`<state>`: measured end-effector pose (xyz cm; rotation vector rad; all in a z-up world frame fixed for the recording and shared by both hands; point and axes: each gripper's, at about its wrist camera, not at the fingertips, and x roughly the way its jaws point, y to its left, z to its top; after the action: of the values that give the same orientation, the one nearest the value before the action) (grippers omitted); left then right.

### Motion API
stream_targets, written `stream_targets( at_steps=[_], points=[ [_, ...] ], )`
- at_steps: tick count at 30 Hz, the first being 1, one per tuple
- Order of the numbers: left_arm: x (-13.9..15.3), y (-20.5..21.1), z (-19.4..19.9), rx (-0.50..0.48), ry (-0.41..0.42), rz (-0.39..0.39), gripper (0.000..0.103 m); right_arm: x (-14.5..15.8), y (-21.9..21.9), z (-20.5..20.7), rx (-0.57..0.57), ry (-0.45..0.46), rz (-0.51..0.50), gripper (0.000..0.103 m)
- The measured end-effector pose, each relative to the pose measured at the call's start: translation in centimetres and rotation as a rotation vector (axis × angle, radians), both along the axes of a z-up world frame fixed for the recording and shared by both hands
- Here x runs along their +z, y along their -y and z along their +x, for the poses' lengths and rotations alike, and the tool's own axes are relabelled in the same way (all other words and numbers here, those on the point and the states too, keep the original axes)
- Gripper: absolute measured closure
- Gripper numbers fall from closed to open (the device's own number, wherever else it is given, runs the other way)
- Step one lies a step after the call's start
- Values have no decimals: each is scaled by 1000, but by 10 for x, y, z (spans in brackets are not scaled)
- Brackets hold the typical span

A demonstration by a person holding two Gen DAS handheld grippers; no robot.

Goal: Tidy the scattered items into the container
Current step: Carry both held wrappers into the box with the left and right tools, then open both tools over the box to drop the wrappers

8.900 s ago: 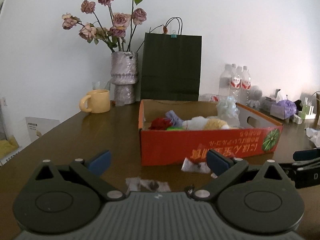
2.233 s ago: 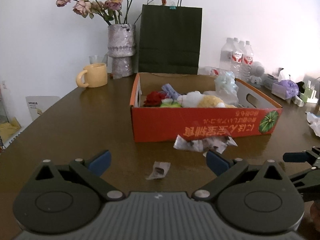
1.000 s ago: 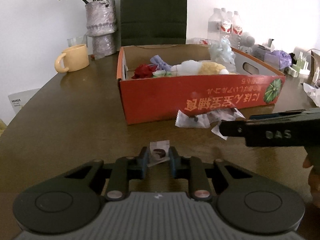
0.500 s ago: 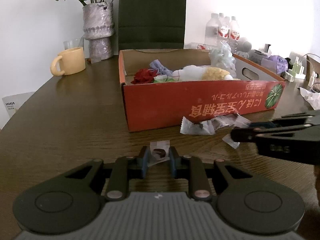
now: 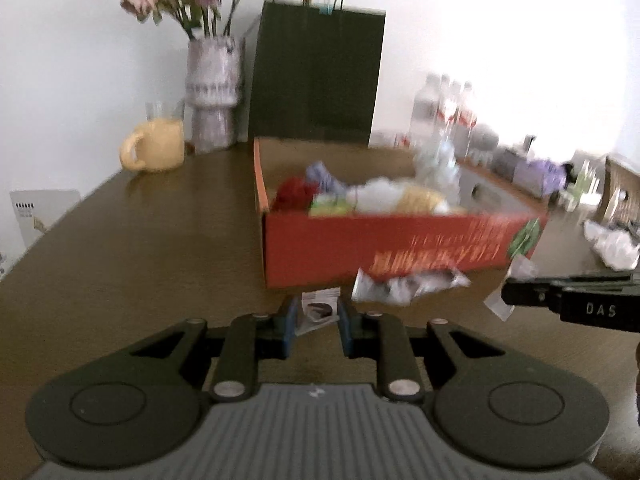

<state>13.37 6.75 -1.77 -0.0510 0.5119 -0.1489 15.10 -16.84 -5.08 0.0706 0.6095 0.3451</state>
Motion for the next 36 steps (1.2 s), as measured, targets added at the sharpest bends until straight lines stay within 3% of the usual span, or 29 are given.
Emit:
stream_targets(
  at_steps=[6,12,18,22,26,30,31,32,33,34,35,36],
  points=[
    [42,1,5,-4,116,-22,81,30,30,6,-56,88,48,94],
    [61,18,46,-1,168,-33,81,52,49,42,-86,157,89,94],
    [44,25,109,49,130,-120,81,36,49,100,-98,120,122,94],
    [24,30,145,40,83,-116,81,15,41,126,-83,81,132,94],
    [0,31,156,15,20,-95,81,-7,34,134,-52,38,100,94],
    [-4,34,155,0,18,-98,80,-7,34,132,-40,54,110,93],
    [-4,36,154,-3,25,-91,78,-8,34,131,-37,52,115,90],
    [-4,37,153,-5,32,-86,69,-8,34,130,-39,53,116,90],
    [-4,39,152,-4,38,-84,52,-7,35,129,-45,58,113,83],
    [-4,40,149,4,48,-79,43,-6,36,128,-50,61,113,65],
    [-4,42,146,4,63,-73,37,-4,37,126,-57,65,115,54],
    [-3,44,143,9,82,-63,18,-2,39,125,-61,72,119,36]
  ],
)
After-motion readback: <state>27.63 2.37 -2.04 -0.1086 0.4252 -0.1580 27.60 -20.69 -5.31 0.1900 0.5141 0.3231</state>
